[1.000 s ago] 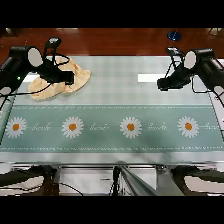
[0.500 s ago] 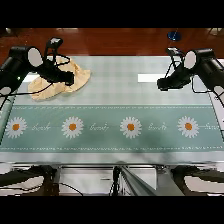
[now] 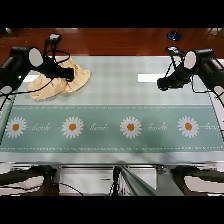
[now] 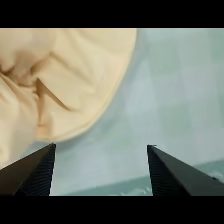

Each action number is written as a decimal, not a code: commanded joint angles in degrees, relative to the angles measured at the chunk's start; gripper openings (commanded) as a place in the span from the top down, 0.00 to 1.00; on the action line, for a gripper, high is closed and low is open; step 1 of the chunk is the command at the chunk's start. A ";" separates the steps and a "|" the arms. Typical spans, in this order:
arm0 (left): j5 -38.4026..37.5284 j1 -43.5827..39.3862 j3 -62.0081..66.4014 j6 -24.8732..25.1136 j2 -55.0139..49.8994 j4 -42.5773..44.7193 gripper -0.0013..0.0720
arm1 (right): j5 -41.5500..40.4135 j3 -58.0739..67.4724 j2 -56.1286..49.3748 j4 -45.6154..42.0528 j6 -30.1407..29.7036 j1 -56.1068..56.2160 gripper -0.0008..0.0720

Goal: Fold the shirts.

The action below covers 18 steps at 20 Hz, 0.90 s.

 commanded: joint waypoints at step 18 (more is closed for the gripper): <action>16.52 9.99 2.62 3.63 -19.69 4.44 0.94 | 0.02 0.02 -0.04 0.02 0.63 0.02 0.40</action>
